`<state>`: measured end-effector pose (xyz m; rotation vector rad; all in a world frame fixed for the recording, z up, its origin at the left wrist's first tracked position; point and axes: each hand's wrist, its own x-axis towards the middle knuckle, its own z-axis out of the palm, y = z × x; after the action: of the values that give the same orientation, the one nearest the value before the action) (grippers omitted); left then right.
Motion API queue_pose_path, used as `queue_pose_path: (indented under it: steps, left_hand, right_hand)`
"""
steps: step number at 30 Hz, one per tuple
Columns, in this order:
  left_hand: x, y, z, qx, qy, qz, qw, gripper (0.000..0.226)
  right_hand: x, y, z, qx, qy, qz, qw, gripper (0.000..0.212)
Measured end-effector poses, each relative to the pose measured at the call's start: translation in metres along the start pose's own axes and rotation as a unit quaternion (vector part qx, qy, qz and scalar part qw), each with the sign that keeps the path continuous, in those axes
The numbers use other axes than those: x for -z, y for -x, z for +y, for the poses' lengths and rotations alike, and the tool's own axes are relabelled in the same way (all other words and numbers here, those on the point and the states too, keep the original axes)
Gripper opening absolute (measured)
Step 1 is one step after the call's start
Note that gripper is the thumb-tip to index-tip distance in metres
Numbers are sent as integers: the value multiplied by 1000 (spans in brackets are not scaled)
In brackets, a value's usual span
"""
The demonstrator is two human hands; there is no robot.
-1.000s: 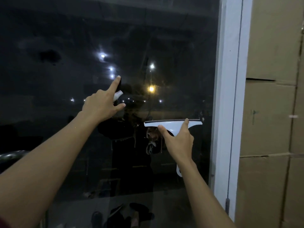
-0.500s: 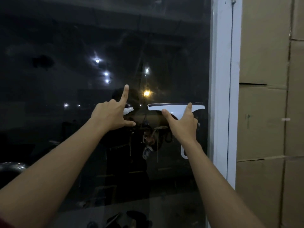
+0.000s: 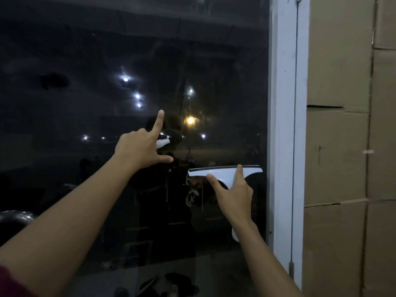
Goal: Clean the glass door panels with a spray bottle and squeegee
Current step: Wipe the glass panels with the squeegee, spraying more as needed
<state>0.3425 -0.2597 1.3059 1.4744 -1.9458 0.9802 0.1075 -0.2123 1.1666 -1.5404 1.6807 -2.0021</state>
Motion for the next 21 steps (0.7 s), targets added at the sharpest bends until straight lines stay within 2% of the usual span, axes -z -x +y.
queue_pose_path:
  steps: [6, 10, 16, 21]
  left_hand:
    - [-2, 1, 0, 9, 4, -4, 1000, 131]
    - [-4, 1, 0, 10, 12, -3, 1000, 131]
    - [-7, 1, 0, 12, 12, 5, 1000, 129]
    - [-5, 0, 2, 13, 14, -1, 1000, 130]
  right_hand:
    - [20, -55, -62, 58, -24, 33, 997, 109]
    - [22, -73, -75, 69, 21, 18, 997, 106]
    - [9, -30, -15, 44, 13, 5, 999, 109]
    - [-10, 32, 39, -32, -3, -17, 999, 114]
